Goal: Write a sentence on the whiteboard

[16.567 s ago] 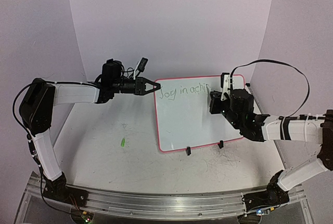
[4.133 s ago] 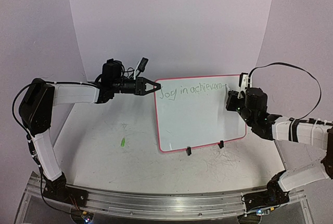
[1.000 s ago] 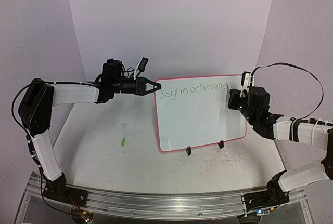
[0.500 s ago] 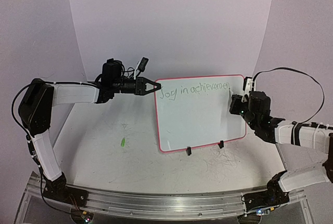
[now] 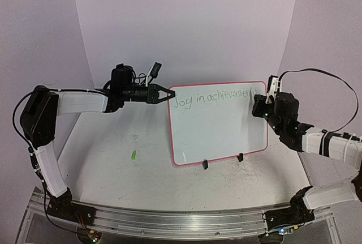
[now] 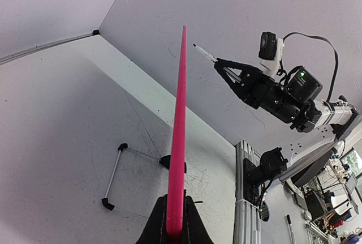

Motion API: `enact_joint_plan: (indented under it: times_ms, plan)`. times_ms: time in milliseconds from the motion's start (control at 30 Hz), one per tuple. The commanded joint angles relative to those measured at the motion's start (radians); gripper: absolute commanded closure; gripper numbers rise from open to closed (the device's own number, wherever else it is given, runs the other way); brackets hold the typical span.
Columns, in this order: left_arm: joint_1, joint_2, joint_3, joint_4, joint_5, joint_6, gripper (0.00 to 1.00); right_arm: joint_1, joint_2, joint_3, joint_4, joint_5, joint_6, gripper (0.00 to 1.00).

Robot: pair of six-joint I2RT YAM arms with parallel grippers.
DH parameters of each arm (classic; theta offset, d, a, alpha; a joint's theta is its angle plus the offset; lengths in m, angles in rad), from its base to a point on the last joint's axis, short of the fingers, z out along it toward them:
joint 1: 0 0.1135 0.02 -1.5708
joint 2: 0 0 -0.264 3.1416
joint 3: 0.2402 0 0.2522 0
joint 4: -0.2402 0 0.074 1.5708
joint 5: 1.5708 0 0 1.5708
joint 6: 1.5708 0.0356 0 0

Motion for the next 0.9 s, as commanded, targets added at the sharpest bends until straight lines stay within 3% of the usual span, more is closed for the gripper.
enact_joint_plan:
  times_ms: [0,867]
  plan:
    - [-0.027,-0.025,-0.005,-0.021,-0.011,0.053,1.00,-0.024,0.004,0.050,0.034,-0.016,-0.016,1.00]
    - [-0.026,-0.033,-0.005,-0.021,-0.009,0.053,1.00,-0.043,0.039,0.009,0.046,-0.041,-0.007,1.00]
